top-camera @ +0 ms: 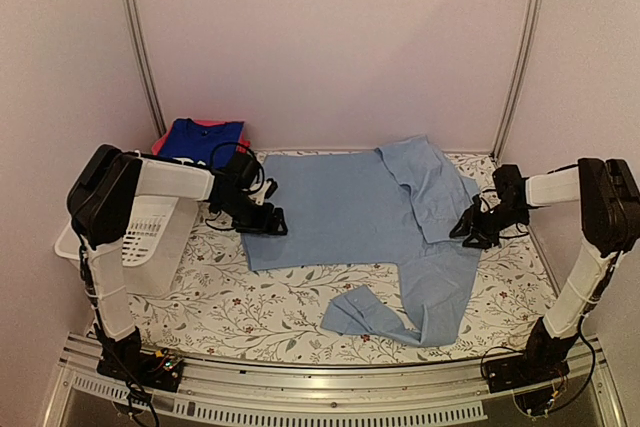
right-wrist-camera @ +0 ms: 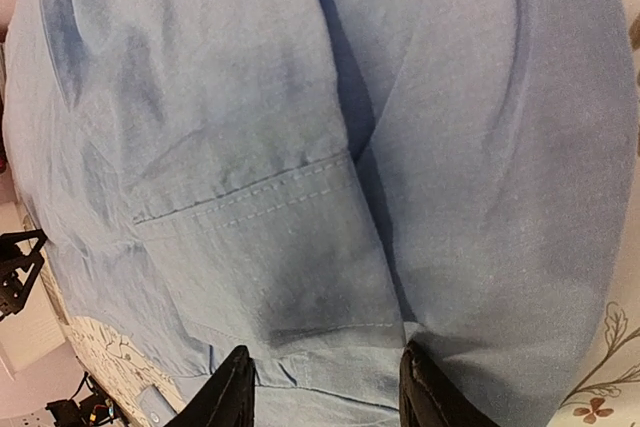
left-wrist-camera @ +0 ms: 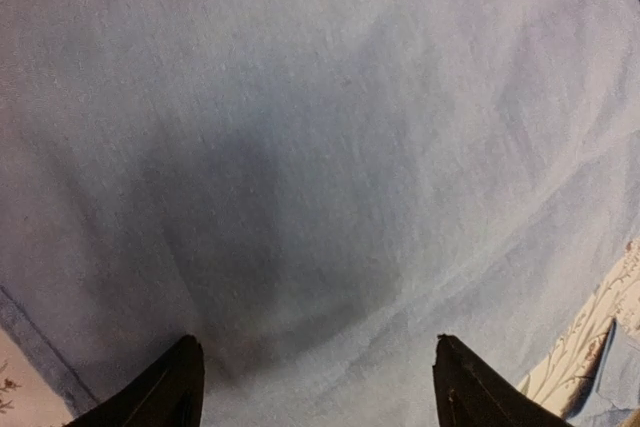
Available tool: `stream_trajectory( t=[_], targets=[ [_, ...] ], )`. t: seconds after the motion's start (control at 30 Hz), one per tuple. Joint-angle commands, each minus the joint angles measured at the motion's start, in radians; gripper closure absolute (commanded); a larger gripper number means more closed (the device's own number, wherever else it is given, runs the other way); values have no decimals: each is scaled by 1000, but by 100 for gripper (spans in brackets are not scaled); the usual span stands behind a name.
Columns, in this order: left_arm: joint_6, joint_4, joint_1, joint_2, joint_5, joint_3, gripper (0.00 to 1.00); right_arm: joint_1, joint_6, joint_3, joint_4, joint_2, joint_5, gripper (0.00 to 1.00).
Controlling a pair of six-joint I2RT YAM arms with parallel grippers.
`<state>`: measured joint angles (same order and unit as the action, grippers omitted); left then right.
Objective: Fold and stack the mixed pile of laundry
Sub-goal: Flatten out the crumpled shirt at the center of the board.
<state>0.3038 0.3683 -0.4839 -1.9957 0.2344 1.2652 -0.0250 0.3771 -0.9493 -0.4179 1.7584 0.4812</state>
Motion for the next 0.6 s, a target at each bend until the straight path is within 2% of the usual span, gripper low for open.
stream_trajectory(
  t=[0.0, 0.17, 0.3, 0.43, 0.57],
  targets=[
    [8, 48, 6, -12, -6, 1, 21, 7, 28, -56, 38, 63, -61, 52],
    [6, 52, 8, -13, -8, 6, 21, 7, 46, -99, 47, 94, -50, 62],
    [5, 54, 10, -18, -12, 13, 21, 8, 40, -124, 34, 93, -34, 83],
    [5, 57, 14, -28, -11, 27, 21, 9, 31, -135, 33, 74, -29, 100],
    [4, 63, 15, -42, -6, 42, 21, 8, 19, -155, 37, 66, -15, 100]
  ],
)
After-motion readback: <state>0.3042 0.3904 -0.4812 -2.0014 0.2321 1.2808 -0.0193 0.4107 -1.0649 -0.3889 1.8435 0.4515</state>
